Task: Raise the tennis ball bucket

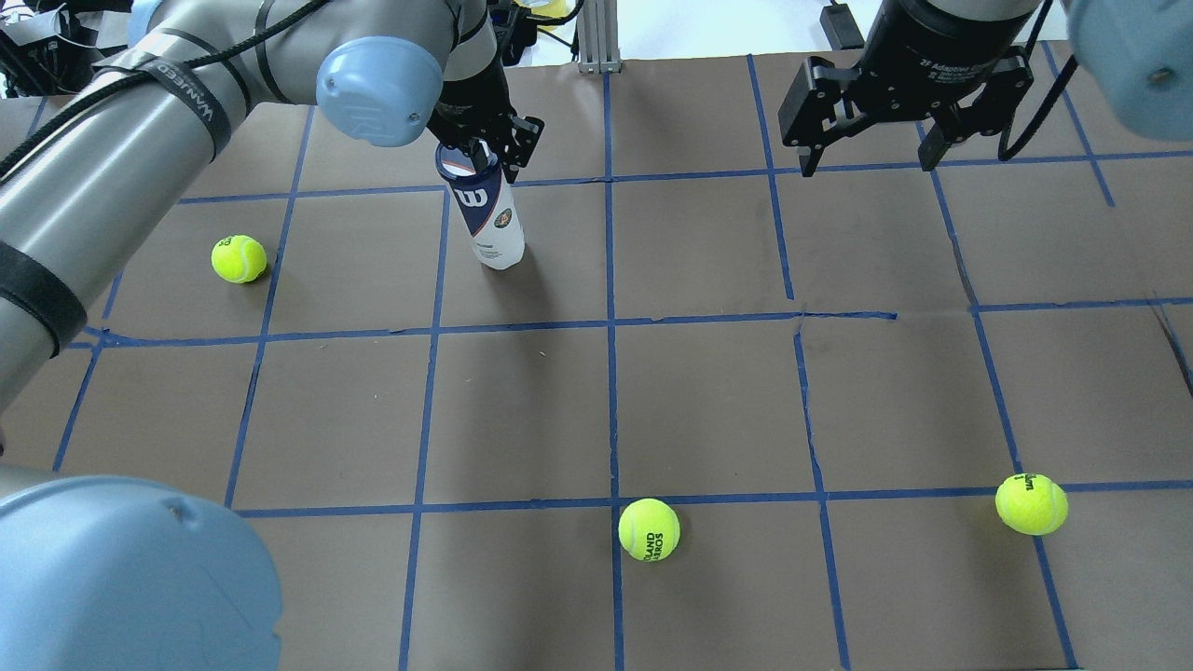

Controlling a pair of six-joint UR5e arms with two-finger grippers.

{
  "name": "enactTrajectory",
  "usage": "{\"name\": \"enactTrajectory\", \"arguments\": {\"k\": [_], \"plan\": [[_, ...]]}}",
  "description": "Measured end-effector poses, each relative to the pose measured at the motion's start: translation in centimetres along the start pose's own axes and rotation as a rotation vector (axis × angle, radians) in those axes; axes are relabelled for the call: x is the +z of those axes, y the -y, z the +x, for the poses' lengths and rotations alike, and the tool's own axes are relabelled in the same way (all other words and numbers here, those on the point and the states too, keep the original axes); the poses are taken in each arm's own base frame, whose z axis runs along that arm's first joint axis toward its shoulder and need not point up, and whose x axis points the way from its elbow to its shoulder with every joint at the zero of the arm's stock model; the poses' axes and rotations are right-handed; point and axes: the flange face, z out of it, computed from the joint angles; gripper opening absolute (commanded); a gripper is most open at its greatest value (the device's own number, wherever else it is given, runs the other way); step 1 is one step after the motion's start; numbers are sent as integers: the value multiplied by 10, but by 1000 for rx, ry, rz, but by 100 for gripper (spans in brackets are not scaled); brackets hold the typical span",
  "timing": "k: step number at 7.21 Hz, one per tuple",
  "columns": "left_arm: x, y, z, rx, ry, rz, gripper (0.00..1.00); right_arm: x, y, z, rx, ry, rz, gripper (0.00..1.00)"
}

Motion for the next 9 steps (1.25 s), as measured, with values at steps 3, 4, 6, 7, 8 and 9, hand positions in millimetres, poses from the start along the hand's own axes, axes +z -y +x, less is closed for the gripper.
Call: {"name": "enactTrajectory", "arguments": {"k": [3,4,6,7,8,9], "plan": [[-30,-6,2,2,10,40,100,0,0,0,0,0,0,100],[-53,-12,2,-2,19,60,100,0,0,0,0,0,0,100],[-112,-30,-17,-44,34,76,100,0,0,0,0,-1,-1,100],[-141,-43,-46,-94,34,92,100,0,0,0,0,-2,0,100],[-157,-58,-81,-154,17,101,100,0,0,0,0,-2,0,100],[-164,-75,-110,-202,-3,96,100,0,0,0,0,-2,0,100]]}}
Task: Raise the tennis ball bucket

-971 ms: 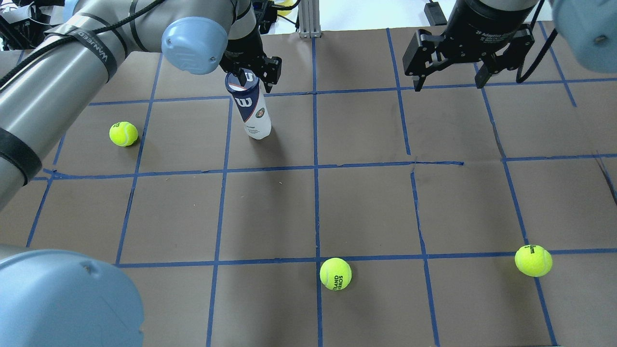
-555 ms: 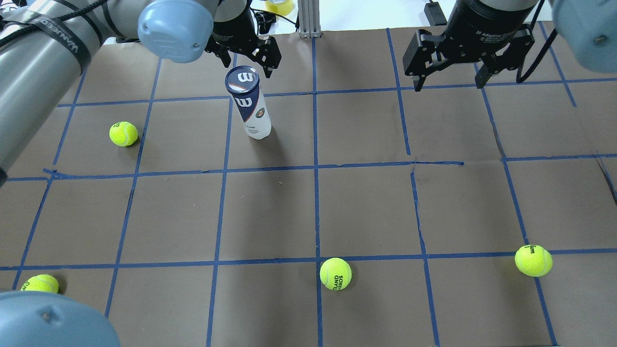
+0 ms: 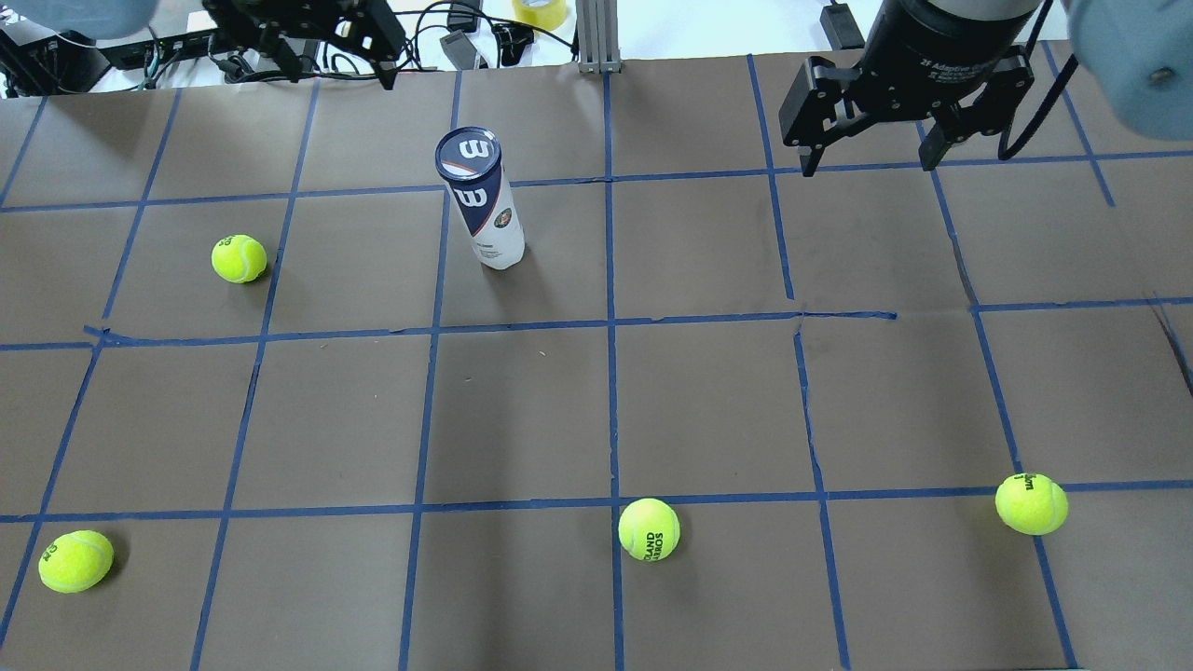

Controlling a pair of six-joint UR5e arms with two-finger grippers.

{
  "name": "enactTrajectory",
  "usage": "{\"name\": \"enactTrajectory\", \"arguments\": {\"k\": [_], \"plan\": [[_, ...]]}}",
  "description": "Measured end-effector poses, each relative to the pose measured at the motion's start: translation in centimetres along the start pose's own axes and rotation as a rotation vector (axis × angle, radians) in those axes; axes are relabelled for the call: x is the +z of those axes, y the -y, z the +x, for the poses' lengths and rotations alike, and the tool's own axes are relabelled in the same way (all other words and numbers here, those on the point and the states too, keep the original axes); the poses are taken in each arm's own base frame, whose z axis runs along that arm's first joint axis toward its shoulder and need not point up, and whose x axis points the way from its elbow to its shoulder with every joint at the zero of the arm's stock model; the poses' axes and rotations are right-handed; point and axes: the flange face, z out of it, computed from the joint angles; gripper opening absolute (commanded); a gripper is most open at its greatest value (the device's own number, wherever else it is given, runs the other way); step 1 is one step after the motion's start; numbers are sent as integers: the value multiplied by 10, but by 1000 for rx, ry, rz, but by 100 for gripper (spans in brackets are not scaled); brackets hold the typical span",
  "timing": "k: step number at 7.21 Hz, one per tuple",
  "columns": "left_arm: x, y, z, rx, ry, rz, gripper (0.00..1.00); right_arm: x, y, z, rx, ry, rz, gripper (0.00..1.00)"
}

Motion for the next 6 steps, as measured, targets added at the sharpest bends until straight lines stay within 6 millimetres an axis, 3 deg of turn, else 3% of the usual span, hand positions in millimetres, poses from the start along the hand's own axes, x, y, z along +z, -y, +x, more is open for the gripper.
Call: {"name": "enactTrajectory", "arguments": {"k": [2,4,6], "plan": [[4,-29,-20,-36,-13,-33,100,0,0,0,0,0,0,100],[15,-56,-19,-40,-16,-61,100,0,0,0,0,0,0,100],[15,-70,-18,-44,-15,-69,100,0,0,0,0,0,0,100]]}}
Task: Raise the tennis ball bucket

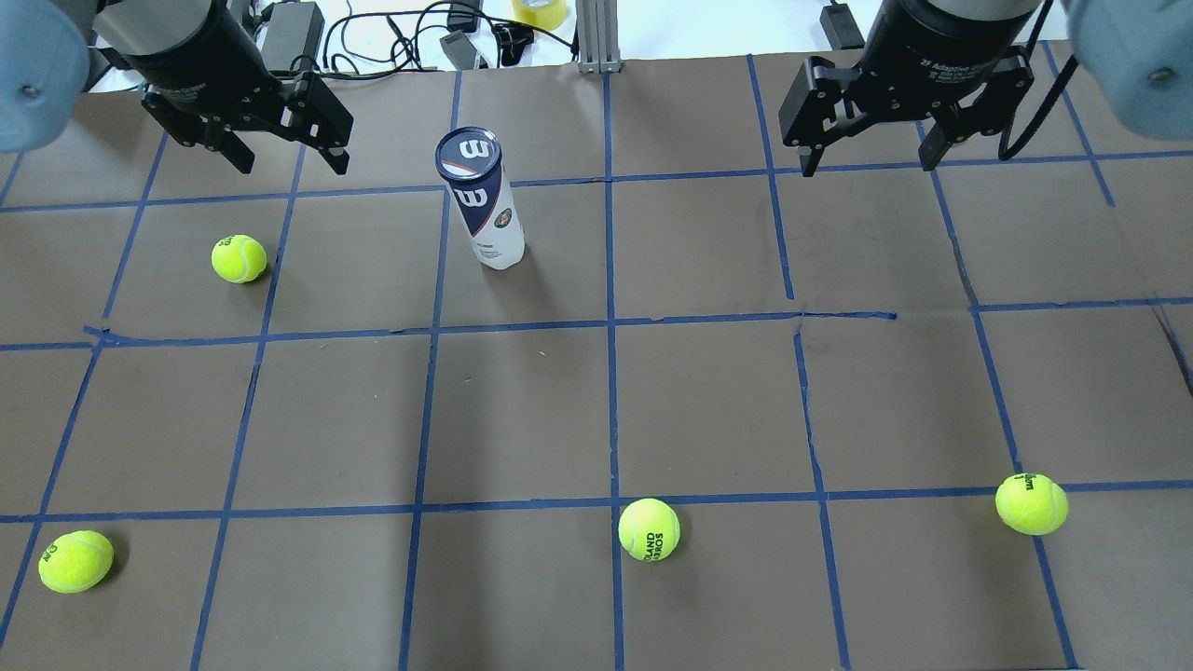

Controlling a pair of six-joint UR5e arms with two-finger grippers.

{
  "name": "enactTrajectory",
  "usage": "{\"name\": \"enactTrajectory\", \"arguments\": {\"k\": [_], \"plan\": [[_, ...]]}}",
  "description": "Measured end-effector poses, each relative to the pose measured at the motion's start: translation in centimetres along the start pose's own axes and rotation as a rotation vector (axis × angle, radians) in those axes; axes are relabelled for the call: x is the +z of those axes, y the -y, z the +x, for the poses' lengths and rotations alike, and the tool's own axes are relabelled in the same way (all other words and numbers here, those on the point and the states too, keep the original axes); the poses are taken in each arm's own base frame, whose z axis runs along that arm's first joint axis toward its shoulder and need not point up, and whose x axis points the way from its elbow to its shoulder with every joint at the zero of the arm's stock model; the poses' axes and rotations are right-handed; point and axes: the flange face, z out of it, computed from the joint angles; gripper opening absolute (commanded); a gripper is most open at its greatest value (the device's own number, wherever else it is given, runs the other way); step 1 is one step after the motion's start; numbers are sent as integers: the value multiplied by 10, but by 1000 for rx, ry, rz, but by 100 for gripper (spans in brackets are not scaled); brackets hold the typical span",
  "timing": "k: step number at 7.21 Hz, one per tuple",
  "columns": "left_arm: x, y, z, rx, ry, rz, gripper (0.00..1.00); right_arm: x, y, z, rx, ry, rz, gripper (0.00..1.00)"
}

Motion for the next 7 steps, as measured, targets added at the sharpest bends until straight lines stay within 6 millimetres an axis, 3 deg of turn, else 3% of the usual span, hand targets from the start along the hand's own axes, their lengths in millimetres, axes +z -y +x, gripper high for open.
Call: {"name": "enactTrajectory", "arguments": {"k": [4,7], "plan": [[4,-14,2,-44,0,-21,100,0,0,0,0,0,0,100],[-9,-33,2,-67,47,-55,100,0,0,0,0,0,0,100]]}}
